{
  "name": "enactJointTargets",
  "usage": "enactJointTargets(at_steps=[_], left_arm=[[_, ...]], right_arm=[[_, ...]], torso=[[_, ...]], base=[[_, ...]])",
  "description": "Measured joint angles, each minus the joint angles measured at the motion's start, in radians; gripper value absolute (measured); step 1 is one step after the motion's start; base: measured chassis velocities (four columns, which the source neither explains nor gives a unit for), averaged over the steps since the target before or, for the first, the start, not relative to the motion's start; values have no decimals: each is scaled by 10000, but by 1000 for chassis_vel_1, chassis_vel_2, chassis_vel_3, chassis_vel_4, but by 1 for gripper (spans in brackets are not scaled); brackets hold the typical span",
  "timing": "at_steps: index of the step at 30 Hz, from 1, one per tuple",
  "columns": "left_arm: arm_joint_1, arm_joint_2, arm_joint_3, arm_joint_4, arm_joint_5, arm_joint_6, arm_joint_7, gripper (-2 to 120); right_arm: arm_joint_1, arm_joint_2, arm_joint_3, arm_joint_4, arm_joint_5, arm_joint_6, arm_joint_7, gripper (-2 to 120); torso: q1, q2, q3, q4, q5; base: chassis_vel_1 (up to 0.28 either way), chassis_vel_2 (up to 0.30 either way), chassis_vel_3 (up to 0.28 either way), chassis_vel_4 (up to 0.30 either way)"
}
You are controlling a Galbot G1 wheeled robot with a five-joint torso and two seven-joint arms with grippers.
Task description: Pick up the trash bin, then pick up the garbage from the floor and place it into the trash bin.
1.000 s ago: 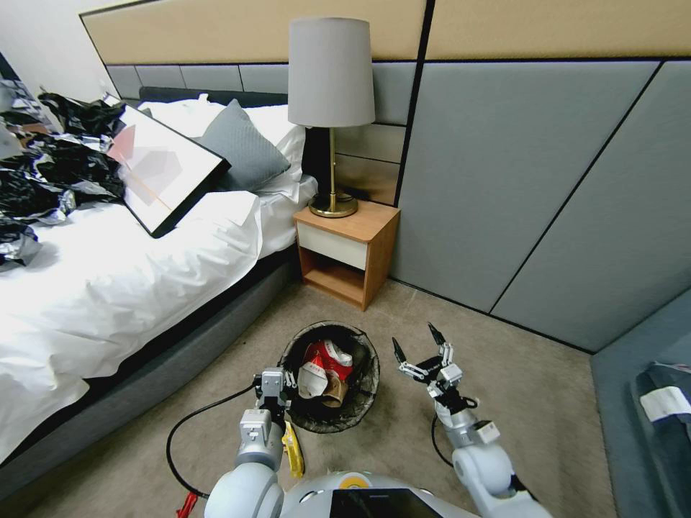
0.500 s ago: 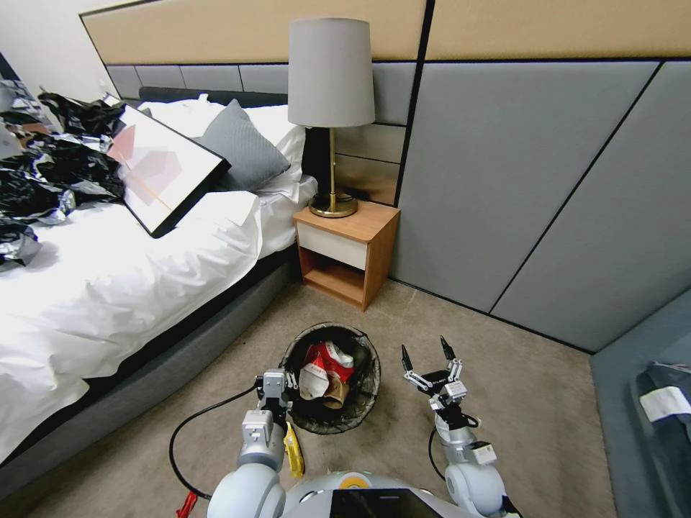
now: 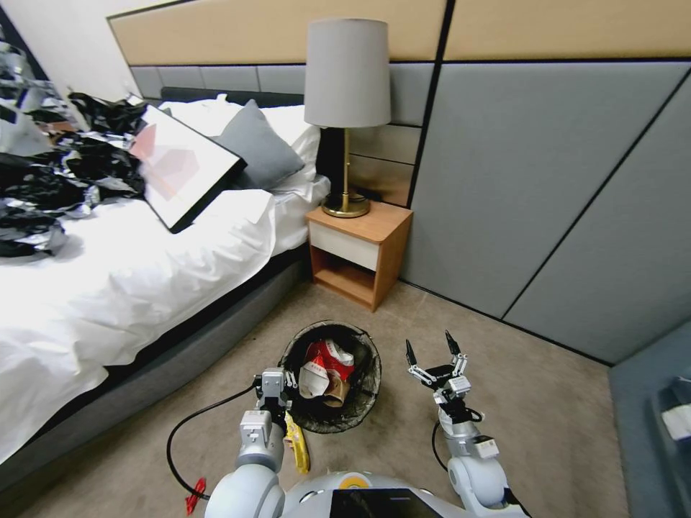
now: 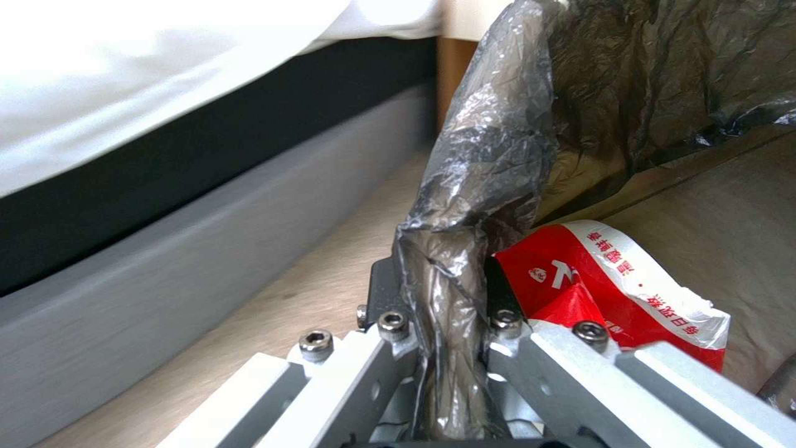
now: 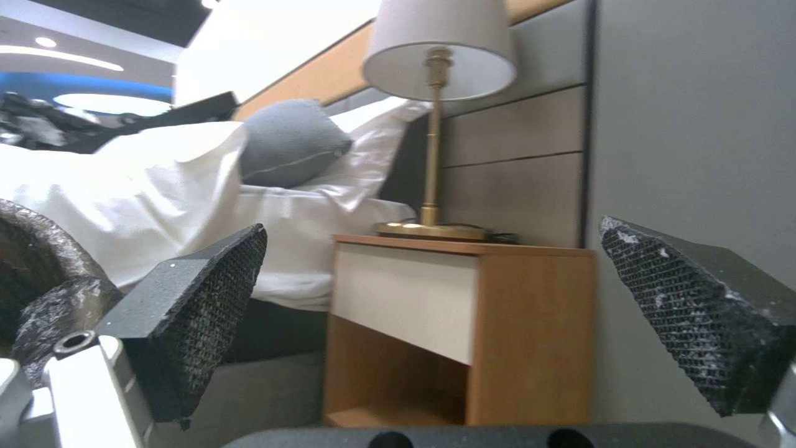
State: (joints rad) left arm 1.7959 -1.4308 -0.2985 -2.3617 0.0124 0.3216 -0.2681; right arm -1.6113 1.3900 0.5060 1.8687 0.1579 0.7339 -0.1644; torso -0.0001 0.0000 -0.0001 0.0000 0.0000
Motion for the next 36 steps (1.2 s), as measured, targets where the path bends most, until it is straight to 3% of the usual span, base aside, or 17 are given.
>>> enactJointTargets(at_steps=[20, 26, 36], left_arm=[[-49, -19, 57, 48, 13, -54, -26, 0], [-35, -20, 76, 49, 17, -73, -27, 0], [-9, -3, 127, 49, 32, -87, -26, 0]], right_arm=[[63, -33, 163, 25, -32, -96, 24, 100], [127, -75, 161, 30, -16, -157, 24, 100], [226, -168, 237, 47, 1, -369, 167, 100]], torso=[[0, 0, 0, 6, -1], [0, 0, 0, -5, 0], [0, 0, 1, -1, 0]], base=[[113, 113, 113, 119], [19, 26, 32, 26], [0, 0, 0, 0]])
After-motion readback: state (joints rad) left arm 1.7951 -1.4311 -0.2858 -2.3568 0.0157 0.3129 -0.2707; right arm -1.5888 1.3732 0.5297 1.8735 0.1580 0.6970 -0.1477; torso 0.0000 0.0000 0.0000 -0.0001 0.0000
